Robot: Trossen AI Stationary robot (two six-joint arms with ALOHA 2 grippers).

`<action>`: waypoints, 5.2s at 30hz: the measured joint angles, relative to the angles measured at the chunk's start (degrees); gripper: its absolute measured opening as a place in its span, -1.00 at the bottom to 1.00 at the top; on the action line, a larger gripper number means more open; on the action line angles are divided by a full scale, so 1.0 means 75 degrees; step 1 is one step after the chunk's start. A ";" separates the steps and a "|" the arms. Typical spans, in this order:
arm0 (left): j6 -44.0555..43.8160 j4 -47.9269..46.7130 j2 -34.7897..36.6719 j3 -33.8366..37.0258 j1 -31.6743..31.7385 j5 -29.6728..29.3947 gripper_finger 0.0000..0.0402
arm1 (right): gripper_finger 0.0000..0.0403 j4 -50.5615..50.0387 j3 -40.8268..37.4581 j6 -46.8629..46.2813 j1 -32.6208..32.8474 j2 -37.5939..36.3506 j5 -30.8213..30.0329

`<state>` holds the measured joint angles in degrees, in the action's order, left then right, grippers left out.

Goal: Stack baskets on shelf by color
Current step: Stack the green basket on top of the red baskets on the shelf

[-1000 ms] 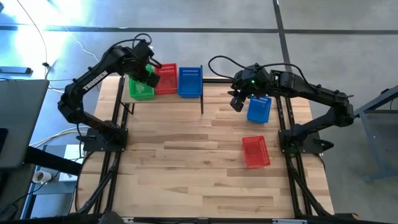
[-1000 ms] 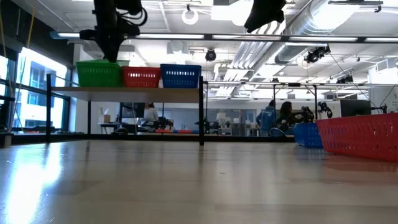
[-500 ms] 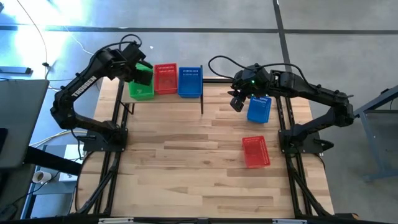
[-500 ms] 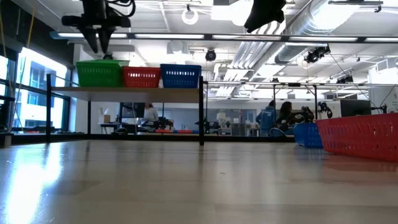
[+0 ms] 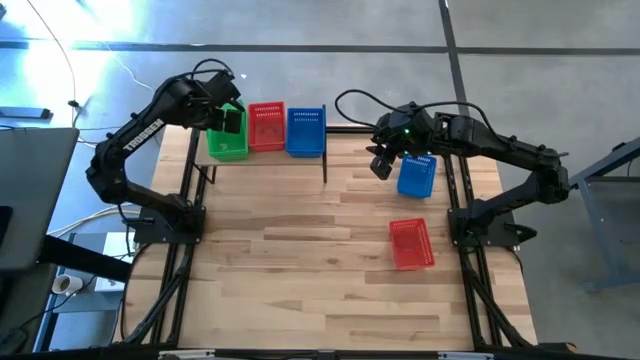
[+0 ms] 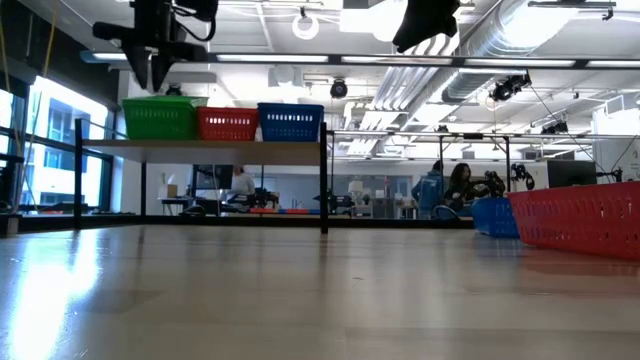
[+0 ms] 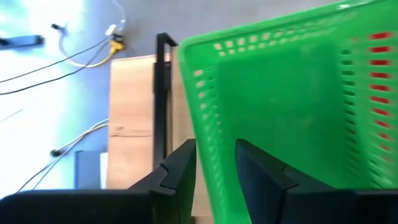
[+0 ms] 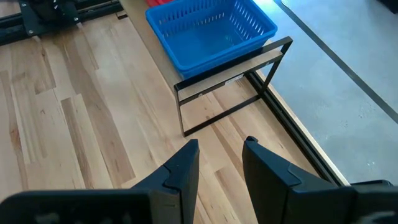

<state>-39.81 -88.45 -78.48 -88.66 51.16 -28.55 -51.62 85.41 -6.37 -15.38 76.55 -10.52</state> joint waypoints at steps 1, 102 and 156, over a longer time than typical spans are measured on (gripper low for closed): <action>-0.0110 -0.0052 -0.0074 0.0000 0.0000 -0.0094 -0.50 | -0.46 0.0000 0.0000 0.0006 0.0000 0.0000 0.0000; -0.0177 -0.0207 -0.0216 -0.0003 -0.0689 -0.0890 -0.80 | -0.46 -0.0166 0.0000 0.0656 0.0000 0.0000 0.0011; -0.1808 0.1139 0.1349 0.2101 -0.0803 -0.0089 -0.22 | -0.46 -0.0243 0.0000 0.0452 0.0000 0.0000 0.0029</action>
<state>-53.36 -79.91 -68.36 -72.90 45.14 -29.22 -53.44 85.41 -2.98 -15.38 76.55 -10.31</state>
